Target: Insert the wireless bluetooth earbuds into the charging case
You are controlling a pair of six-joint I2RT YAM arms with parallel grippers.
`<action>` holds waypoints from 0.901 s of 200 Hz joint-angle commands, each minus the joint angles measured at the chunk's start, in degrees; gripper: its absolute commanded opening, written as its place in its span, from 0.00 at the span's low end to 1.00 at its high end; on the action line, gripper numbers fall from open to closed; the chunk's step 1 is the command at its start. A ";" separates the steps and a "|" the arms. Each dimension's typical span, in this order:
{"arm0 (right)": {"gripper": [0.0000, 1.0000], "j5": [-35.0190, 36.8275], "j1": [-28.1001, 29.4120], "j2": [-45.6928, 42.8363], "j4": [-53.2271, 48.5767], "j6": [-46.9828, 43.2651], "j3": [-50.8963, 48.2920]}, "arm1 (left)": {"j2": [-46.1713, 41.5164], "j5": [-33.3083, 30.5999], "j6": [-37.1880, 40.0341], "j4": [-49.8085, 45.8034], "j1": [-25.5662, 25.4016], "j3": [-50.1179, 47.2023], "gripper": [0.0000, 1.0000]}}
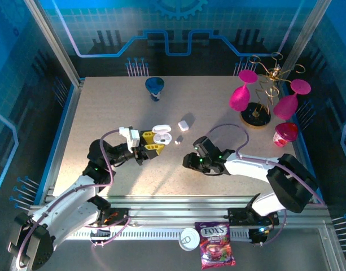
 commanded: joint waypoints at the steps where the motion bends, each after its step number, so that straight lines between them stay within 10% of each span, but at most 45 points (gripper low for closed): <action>1: 0.47 -1.06 -0.87 1.50 1.22 1.18 0.73 | -0.59 0.30 -0.49 1.11 0.40 -0.45 0.20; 180: 0.40 -5.09 -1.98 5.62 7.25 0.02 1.09 | -0.62 -0.10 -0.02 0.75 0.33 -0.79 0.20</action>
